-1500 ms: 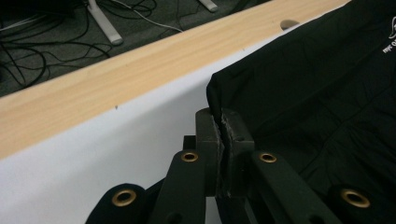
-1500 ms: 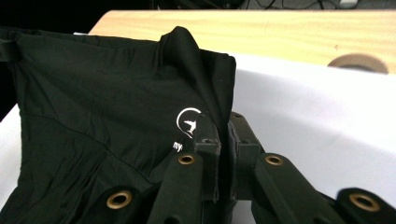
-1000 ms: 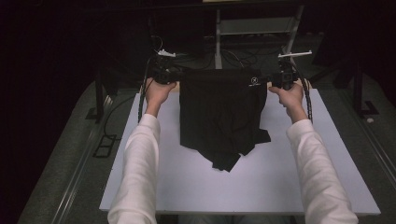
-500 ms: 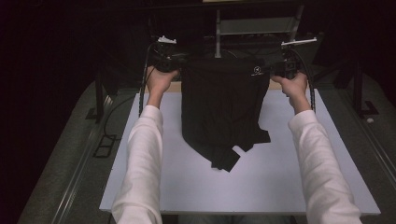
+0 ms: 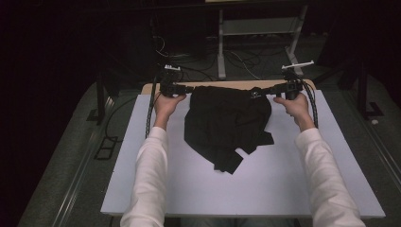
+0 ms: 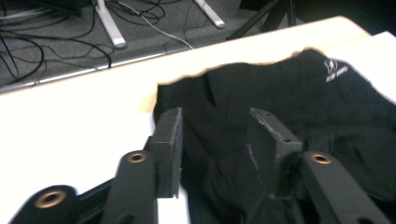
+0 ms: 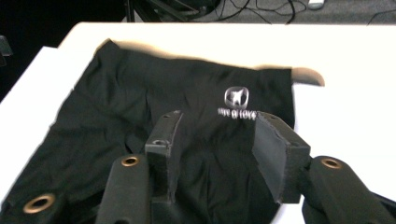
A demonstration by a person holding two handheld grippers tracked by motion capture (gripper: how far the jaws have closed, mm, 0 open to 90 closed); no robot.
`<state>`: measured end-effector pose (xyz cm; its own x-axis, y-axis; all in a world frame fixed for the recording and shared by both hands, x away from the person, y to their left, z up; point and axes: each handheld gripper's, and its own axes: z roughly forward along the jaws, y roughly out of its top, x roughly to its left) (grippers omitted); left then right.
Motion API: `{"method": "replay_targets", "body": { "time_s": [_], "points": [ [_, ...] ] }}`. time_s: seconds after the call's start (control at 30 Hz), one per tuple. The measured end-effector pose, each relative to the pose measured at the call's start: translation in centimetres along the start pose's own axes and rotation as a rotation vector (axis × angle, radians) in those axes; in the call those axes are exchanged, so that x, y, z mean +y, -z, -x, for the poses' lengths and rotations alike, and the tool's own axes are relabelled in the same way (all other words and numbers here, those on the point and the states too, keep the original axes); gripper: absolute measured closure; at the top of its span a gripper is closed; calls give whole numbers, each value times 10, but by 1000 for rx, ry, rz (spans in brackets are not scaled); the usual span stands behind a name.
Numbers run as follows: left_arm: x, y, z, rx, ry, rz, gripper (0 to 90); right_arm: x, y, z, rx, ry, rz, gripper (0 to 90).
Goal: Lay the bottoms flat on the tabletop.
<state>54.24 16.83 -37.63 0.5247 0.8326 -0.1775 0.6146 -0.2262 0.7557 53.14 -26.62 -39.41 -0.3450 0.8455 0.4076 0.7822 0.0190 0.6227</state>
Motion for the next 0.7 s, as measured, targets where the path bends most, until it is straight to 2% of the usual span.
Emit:
{"method": "replay_targets", "body": {
  "time_s": [0.07,0.13,0.2,0.27,0.3,0.37,0.4,0.43,0.5,0.57,0.6,0.63,0.67,0.7],
  "points": [
    [-10,1,0,-18,7,10,461,-5,0,1,-2,8,-2,465],
    [-13,2,0,-32,11,13,417,-8,0,2,-2,12,-1,450],
    [-21,5,3,-77,20,34,365,-14,2,0,-4,20,2,406],
    [-23,5,4,-87,21,37,344,-16,3,-1,-3,26,10,394],
    [-28,7,6,-97,18,46,289,-22,5,-3,-1,37,15,351],
    [-31,8,7,-103,21,53,270,-24,5,-3,-4,39,15,339],
    [-35,11,9,-122,24,63,228,-29,6,-5,-4,46,19,290],
    [-37,12,9,-134,33,71,223,-30,7,-5,-4,46,18,271],
    [-40,13,10,-144,40,74,220,-32,7,-5,-1,46,21,253],
    [-46,16,12,-155,45,81,188,-38,8,-5,0,51,19,193],
    [-46,16,12,-155,45,81,176,-38,8,-5,0,51,19,193],
    [-48,17,13,-162,50,89,157,-42,8,-6,8,56,11,135],
    [-50,18,13,-164,53,92,157,-42,8,-6,8,56,11,135],
    [-52,19,15,-161,49,99,115,-45,9,-7,15,60,1,117]
  ]
}}
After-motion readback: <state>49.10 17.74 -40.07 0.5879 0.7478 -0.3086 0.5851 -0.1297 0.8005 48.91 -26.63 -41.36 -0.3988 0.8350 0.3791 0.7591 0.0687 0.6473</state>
